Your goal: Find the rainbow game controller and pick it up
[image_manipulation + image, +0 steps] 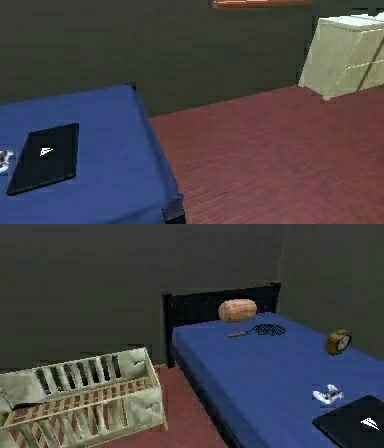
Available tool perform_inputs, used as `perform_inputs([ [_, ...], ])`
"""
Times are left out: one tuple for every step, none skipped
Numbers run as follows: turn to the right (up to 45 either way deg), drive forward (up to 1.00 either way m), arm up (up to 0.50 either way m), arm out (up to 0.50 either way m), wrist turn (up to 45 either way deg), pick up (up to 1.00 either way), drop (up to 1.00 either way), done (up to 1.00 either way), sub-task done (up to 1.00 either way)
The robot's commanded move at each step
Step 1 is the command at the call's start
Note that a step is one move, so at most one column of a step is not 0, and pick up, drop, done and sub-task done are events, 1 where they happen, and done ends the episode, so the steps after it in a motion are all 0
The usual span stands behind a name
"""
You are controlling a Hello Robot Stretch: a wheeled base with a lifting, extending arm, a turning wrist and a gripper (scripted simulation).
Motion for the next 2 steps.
perform_inputs([
  [-45.0,0.0,0.0,0.0,0.0,0.0,0.0,0.0,0.0],
  [-6.0,0.0,0.0,0.0,0.0,0.0,0.0,0.0,0.0],
])
